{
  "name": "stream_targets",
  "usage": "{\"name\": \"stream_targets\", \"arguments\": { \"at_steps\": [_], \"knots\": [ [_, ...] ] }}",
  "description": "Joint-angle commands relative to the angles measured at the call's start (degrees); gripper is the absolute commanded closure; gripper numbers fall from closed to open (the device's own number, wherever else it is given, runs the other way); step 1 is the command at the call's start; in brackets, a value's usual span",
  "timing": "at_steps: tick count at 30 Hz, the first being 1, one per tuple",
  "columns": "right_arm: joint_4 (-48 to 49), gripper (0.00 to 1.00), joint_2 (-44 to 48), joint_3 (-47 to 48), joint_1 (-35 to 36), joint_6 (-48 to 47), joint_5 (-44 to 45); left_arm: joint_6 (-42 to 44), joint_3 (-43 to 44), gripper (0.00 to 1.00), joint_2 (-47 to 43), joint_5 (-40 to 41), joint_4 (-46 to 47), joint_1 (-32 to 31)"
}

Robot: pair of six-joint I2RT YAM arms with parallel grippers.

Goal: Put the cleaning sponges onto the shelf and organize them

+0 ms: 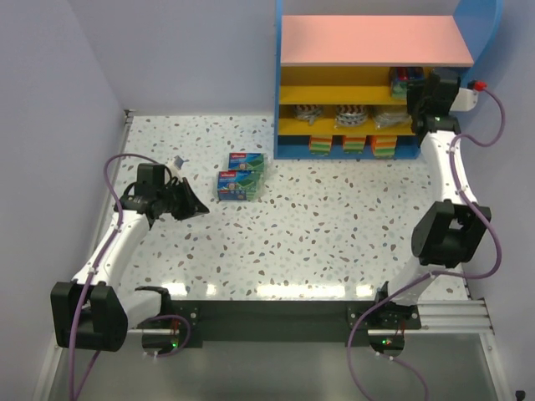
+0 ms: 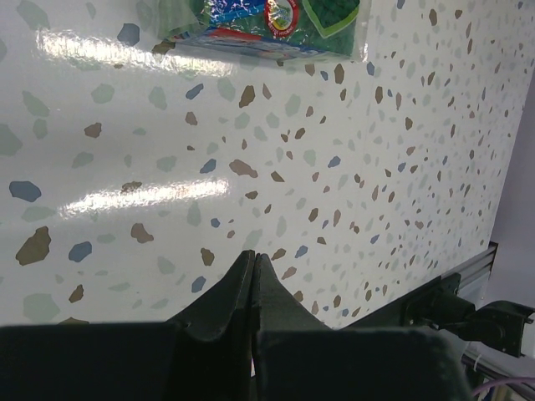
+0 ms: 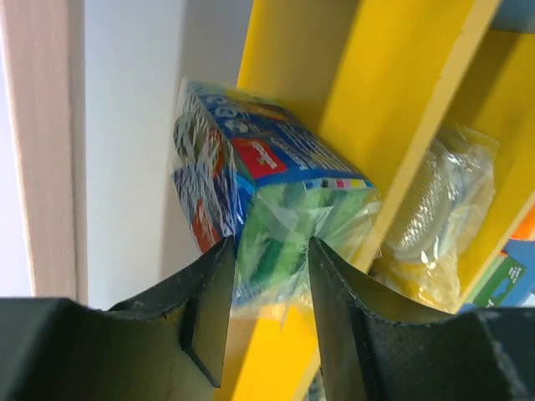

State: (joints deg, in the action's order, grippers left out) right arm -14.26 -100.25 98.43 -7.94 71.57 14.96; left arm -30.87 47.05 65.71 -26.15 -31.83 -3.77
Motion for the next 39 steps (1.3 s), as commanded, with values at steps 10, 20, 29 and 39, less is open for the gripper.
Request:
{"name": "stream_targets", "arguments": {
  "at_steps": [10,20,29,39],
  "knots": [
    [9.5,0.50,14.5,-10.9,-0.9,-2.3,-5.0,0.5,1.4,1.00,-0.2,-0.1,0.6,0.4],
    [-3.4,0.53,24.4,-21.0,2.6,-16.4,-26.0,0.8,-0.1,1.00,-0.5,-0.3,1.5,0.4],
    [-6.1,0.54,25.5,-35.2,29.0,-34.5,-24.1,1.4,0.5,1.00,0.1,-0.5,1.2,0.4],
    [0.1,0.46,2.0,-23.8,38.3,-38.3,-26.0,1.6,0.2,1.00,-2.4,0.8,-1.6,0.4]
  ]
}}
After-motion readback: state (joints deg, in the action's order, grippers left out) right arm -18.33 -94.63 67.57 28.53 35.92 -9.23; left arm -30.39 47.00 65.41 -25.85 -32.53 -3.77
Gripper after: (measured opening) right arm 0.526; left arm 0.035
